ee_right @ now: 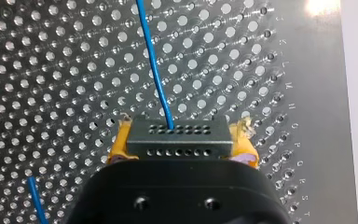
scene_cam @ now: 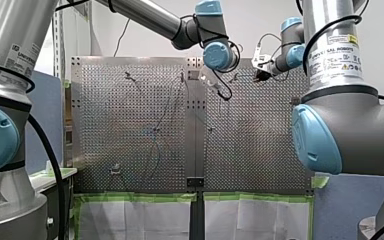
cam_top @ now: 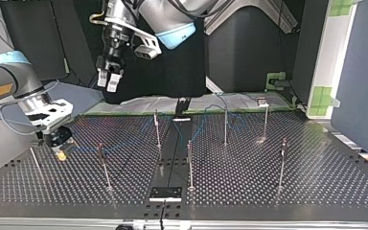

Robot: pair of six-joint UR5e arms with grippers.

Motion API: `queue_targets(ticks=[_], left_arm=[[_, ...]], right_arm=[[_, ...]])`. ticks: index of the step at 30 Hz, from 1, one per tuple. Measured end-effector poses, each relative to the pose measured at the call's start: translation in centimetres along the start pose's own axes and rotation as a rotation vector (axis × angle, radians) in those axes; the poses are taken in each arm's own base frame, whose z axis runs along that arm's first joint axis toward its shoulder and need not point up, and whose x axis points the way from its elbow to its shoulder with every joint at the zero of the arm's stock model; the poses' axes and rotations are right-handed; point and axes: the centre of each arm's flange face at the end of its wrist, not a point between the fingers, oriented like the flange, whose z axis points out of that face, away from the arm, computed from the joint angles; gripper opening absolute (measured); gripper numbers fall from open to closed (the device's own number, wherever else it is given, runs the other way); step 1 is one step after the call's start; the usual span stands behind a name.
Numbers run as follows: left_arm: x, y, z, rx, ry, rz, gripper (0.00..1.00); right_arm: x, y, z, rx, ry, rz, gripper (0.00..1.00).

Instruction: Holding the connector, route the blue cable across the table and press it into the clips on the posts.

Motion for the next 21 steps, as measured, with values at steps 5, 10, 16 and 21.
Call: queue_targets(ticks=[5,10,16,21], left_arm=[[3.2,2.9,-0.8,-0.015,0.032,0.015,1.00],[4.5,4.3,-1.7,-0.015,0.043,0.017,1.00],[5.3,5.8,-2.8,-0.015,0.046,0.018,1.00],[5.8,7.3,-3.6,-0.018,0.042,0.018,1.00]], right_arm=[[0.0,-0.1,0.0,0.000,0.000,0.000,0.00],[0.0,-0.1,0.0,0.000,0.001,-0.001,0.00],[0.0,0.0,0.0,-0.001,0.002,-0.001,0.00],[0.1,0.2,0.0,-0.006,0.003,0.000,0.00]])
